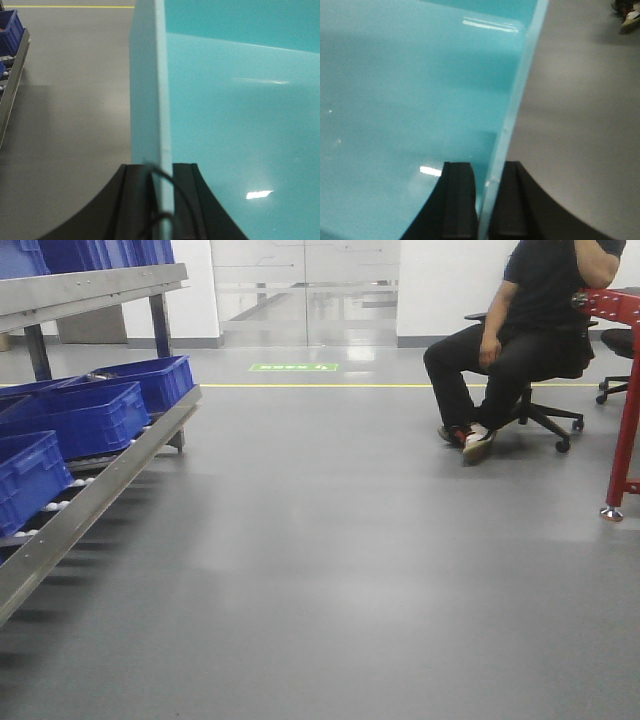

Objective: Move two blue bins to right shelf middle

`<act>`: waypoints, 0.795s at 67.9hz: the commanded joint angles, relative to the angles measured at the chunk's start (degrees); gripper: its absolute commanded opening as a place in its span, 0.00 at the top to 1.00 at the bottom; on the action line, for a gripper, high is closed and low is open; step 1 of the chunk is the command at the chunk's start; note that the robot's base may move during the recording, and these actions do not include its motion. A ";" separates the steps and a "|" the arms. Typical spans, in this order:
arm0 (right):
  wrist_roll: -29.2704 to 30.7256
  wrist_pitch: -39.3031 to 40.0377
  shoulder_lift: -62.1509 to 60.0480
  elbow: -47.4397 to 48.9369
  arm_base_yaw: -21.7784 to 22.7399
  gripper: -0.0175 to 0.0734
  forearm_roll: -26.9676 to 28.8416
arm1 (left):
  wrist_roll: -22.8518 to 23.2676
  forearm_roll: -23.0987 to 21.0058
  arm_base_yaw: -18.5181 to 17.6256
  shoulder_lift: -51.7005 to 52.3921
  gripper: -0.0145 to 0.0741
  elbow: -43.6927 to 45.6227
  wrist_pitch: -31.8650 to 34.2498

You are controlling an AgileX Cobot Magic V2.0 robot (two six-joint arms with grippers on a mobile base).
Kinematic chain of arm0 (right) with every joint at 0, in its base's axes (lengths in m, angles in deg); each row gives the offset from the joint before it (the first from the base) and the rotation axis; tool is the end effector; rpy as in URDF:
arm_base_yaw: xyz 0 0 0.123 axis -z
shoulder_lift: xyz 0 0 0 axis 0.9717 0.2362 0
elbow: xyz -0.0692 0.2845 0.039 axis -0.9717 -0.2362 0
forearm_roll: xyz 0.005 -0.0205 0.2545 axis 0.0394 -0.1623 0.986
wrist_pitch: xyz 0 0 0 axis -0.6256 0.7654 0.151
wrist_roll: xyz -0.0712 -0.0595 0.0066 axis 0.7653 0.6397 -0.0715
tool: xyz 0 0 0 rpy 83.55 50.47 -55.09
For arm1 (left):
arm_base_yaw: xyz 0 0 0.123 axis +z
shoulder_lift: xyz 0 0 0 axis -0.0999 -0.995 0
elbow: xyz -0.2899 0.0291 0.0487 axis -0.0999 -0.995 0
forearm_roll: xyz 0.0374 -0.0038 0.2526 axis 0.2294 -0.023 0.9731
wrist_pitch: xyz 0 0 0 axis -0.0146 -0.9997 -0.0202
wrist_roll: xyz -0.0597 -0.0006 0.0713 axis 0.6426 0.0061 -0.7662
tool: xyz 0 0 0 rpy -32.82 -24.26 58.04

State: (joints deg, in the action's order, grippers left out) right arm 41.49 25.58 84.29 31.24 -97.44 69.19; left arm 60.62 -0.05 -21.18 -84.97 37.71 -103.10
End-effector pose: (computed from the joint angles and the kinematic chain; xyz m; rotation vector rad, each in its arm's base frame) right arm 0.2844 0.1162 0.5097 -0.2595 2.0779 0.3884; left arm 0.2890 -0.1399 0.5290 0.3183 1.9111 -0.3126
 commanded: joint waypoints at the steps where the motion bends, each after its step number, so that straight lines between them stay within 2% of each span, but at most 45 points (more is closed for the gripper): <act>1: 1.44 3.05 -0.47 0.53 -0.19 0.98 1.65 | 0.65 -4.12 -0.79 0.91 0.96 0.82 4.43; 54: 1.44 3.04 -0.37 0.53 -0.19 0.98 1.65 | 0.65 -4.12 -0.79 0.81 0.96 0.82 4.41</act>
State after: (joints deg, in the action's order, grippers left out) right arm 41.49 25.58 84.29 31.24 -97.34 69.19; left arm 60.62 -0.05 -21.18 -84.97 37.71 -102.87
